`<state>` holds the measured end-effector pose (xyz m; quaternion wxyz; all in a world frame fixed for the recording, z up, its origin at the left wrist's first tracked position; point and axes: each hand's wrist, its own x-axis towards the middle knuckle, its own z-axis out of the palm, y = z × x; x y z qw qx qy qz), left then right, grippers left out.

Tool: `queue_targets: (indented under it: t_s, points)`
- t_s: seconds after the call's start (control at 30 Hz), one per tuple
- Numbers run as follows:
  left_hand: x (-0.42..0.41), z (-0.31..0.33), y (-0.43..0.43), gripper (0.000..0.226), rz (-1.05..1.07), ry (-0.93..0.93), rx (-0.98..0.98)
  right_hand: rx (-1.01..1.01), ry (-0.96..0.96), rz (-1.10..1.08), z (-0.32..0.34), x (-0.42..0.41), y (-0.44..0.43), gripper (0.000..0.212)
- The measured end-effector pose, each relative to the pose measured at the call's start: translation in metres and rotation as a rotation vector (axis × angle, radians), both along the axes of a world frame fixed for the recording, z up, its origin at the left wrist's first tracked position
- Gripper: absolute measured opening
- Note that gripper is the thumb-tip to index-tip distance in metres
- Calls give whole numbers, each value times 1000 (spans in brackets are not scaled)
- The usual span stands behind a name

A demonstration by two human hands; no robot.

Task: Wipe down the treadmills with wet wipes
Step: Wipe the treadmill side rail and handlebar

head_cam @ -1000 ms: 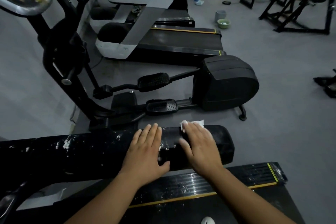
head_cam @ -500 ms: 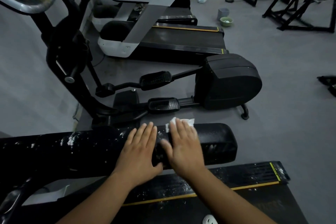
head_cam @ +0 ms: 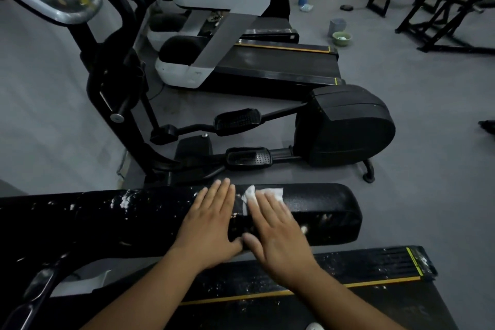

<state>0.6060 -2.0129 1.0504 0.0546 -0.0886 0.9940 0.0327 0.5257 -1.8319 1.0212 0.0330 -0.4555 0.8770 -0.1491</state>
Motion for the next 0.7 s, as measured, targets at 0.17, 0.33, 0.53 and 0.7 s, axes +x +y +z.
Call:
queue_targets:
  t_s: [0.17, 0.33, 0.53, 0.7]
  points:
    - [9, -4, -6, 109, 24, 4, -42, -7, 36, -212, -1, -31, -4, 74]
    - [7, 0, -8, 107, 9, -8, -9, -14, 19, -43, -1, 12, -35, 76]
    - [13, -1, -14, 107, 26, 7, -36, -1, 57, -139, 0, -22, -3, 68]
    - [13, -2, -15, 102, 18, 21, -21, -13, -4, -100, 7, 3, -52, 76]
